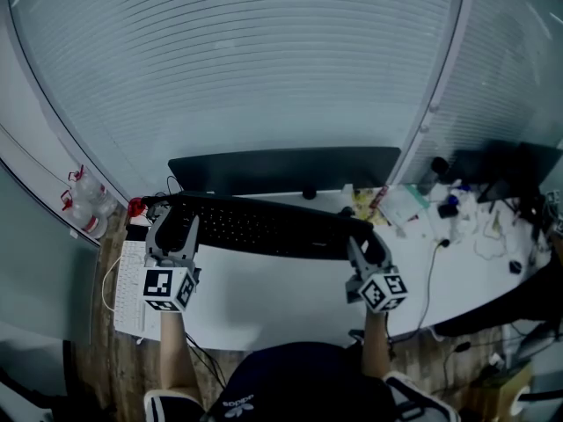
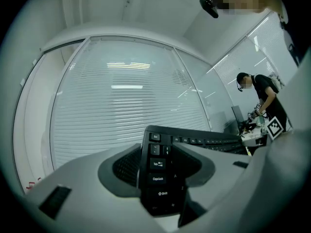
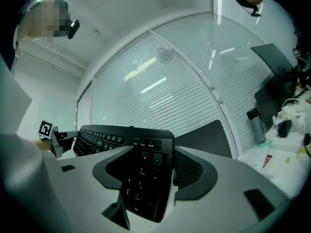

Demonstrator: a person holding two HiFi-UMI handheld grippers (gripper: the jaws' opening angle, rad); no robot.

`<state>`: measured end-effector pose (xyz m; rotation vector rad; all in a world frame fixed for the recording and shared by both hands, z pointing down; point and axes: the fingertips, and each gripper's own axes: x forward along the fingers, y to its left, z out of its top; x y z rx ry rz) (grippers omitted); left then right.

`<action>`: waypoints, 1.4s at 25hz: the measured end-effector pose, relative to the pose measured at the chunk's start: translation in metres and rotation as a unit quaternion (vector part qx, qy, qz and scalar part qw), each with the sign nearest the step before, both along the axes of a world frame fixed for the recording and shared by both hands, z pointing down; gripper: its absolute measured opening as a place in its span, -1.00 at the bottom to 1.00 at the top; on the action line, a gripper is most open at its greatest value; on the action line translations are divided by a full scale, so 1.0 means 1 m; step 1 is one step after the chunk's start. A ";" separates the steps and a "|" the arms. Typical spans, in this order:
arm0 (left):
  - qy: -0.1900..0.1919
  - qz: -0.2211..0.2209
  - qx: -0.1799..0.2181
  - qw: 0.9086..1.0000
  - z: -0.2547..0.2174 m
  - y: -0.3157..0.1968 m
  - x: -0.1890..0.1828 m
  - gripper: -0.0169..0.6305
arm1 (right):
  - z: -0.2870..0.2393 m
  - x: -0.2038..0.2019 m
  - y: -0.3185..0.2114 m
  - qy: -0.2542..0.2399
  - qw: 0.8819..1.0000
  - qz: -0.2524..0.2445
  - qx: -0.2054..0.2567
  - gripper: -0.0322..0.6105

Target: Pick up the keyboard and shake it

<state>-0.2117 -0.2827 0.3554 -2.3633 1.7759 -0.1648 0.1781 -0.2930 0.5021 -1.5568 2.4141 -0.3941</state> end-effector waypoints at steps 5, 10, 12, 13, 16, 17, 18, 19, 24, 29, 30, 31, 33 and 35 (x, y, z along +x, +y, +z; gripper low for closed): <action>-0.008 0.014 -0.001 1.000 -0.002 0.004 0.007 -0.33 | 0.003 0.002 0.012 -0.014 1.000 -0.001 -0.004 -0.17; -0.004 0.018 -0.001 1.000 -0.005 -0.004 0.009 -0.34 | 0.002 0.004 0.003 -0.011 1.000 0.001 -0.004 -0.17; 0.001 0.025 0.005 1.000 -0.008 -0.001 0.010 -0.34 | -0.003 0.007 0.008 -0.014 1.000 0.003 0.004 -0.17; 0.001 0.027 0.004 1.000 -0.006 -0.004 0.010 -0.34 | -0.003 0.008 0.004 -0.016 1.000 0.006 0.006 -0.17; 0.010 0.021 -0.002 1.000 -0.001 -0.015 0.009 -0.34 | -0.005 0.009 -0.011 -0.009 1.000 0.010 0.008 -0.17; 0.014 0.021 -0.002 1.000 -0.001 -0.012 0.010 -0.34 | -0.006 0.009 -0.007 -0.004 1.000 0.009 0.008 -0.17; 0.016 0.023 -0.002 1.000 -0.001 -0.008 0.010 -0.34 | -0.006 0.011 -0.001 -0.003 1.000 0.009 0.007 -0.17; 0.012 0.026 -0.002 1.000 0.000 -0.007 0.010 -0.34 | -0.004 0.012 0.001 -0.004 1.000 0.011 0.006 -0.17; 0.009 0.017 -0.001 1.000 -0.002 -0.015 0.010 -0.34 | -0.003 0.011 -0.010 -0.003 1.000 0.015 0.002 -0.17; 0.014 0.022 -0.016 1.000 0.007 -0.021 0.008 -0.34 | -0.005 0.011 -0.012 -0.007 1.000 0.008 0.003 -0.17; 0.020 0.020 -0.017 0.999 0.008 -0.019 0.009 -0.34 | -0.007 0.012 -0.010 -0.002 1.000 0.008 0.003 -0.17; 0.026 0.021 -0.018 0.999 0.010 -0.016 0.009 -0.34 | -0.007 0.013 -0.007 0.004 1.000 0.005 0.003 -0.17; 0.035 0.024 -0.020 0.999 0.014 -0.012 0.009 -0.34 | -0.004 0.015 -0.004 0.014 1.000 -0.002 -0.003 -0.17; 0.038 0.018 -0.027 0.999 0.023 -0.013 0.010 -0.34 | 0.002 0.016 -0.009 0.020 1.000 -0.005 -0.011 -0.17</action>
